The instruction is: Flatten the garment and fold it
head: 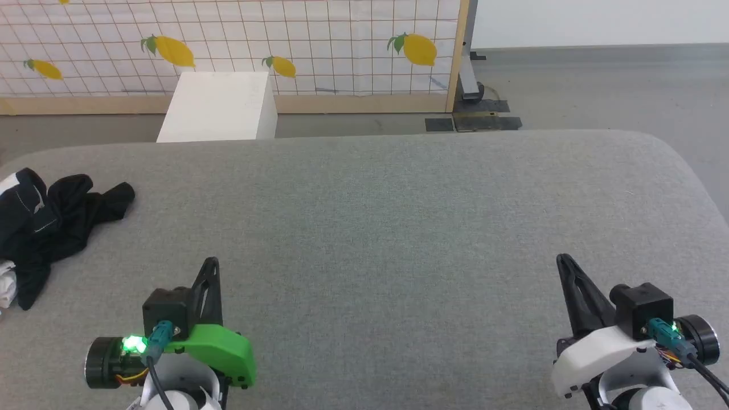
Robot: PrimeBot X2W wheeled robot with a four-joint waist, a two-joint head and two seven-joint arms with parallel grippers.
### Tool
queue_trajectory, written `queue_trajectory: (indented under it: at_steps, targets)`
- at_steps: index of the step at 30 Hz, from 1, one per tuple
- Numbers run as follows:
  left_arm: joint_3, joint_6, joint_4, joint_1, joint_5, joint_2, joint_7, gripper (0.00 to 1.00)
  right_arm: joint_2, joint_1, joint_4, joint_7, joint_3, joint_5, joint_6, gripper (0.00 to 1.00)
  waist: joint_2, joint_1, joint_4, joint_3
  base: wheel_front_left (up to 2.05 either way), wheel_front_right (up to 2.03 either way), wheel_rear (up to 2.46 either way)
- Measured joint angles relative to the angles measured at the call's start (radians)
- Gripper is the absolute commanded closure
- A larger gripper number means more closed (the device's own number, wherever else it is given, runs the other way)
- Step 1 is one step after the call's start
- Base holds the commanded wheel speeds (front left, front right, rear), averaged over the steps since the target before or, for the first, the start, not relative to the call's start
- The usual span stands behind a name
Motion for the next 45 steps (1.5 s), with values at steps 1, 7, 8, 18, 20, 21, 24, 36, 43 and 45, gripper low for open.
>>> queue_trajectory:
  at_steps: [1, 7, 8, 18, 20, 21, 24, 36, 43, 45]
  targets:
    - [0.0, 0.0, 0.0, 0.0, 0.0, 0.0, 0.0, 1.0, 0.0, 0.0, 0.0, 0.0, 0.0, 0.0, 0.0, 1.0, 0.0, 0.0, 0.0, 0.0, 0.0, 0.0, 0.0]
    - [0.0, 0.0, 0.0, 0.0, 0.0, 0.0, 0.0, 1.0, 0.0, 0.0, 0.0, 0.0, 0.0, 0.0, 0.0, 1.0, 0.0, 0.0, 0.0, 0.0, 0.0, 0.0, 0.0]
    - [0.0, 0.0, 0.0, 0.0, 0.0, 0.0, 0.0, 1.0, 0.0, 0.0, 0.0, 0.0, 0.0, 0.0, 0.0, 1.0, 0.0, 0.0, 0.0, 0.0, 0.0, 0.0, 0.0]
    - [0.0, 0.0, 0.0, 0.0, 0.0, 0.0, 0.0, 1.0, 0.0, 0.0, 0.0, 0.0, 0.0, 0.0, 0.0, 1.0, 0.0, 0.0, 0.0, 0.0, 0.0, 0.0, 0.0]
    - [0.0, 0.0, 0.0, 0.0, 0.0, 0.0, 0.0, 1.0, 0.0, 0.0, 0.0, 0.0, 0.0, 0.0, 0.0, 1.0, 0.0, 0.0, 0.0, 0.0, 0.0, 0.0, 0.0]
    - [0.0, 0.0, 0.0, 0.0, 0.0, 0.0, 0.0, 1.0, 0.0, 0.0, 0.0, 0.0, 0.0, 0.0, 0.0, 1.0, 0.0, 0.0, 0.0, 0.0, 0.0, 0.0, 0.0]
    - [-0.001, 0.0, 0.0, 0.0, -0.001, 0.0, 0.0, 0.0, 0.0, 0.001, 0.001, 0.0, 0.0, 0.0, 0.0, 0.0, 0.0, 0.0, 0.0, 0.0, 0.0, 0.0, 0.0]
    - [-0.012, 0.009, 0.021, -0.002, -0.009, 0.0, -0.015, 0.0, 0.0, 0.001, 0.006, -0.01, -0.005, 0.004, 0.0, 0.0, 0.0001, 0.0, 0.012, 0.001, 0.0, 0.0, 0.0]
    - [-0.016, 0.021, 0.035, -0.005, -0.017, 0.0, -0.032, 0.0, 0.0, 0.0, 0.012, -0.021, -0.008, 0.005, 0.0, 0.0, 0.0001, 0.0, 0.042, 0.003, 0.0, 0.0, 0.0]
    - [-0.016, 0.026, 0.038, -0.006, -0.017, 0.001, -0.035, 0.0, 0.0, 0.0, 0.012, -0.023, -0.009, 0.005, 0.0, 0.0, 0.0001, 0.0, 0.052, 0.003, 0.0, 0.0, 0.0]
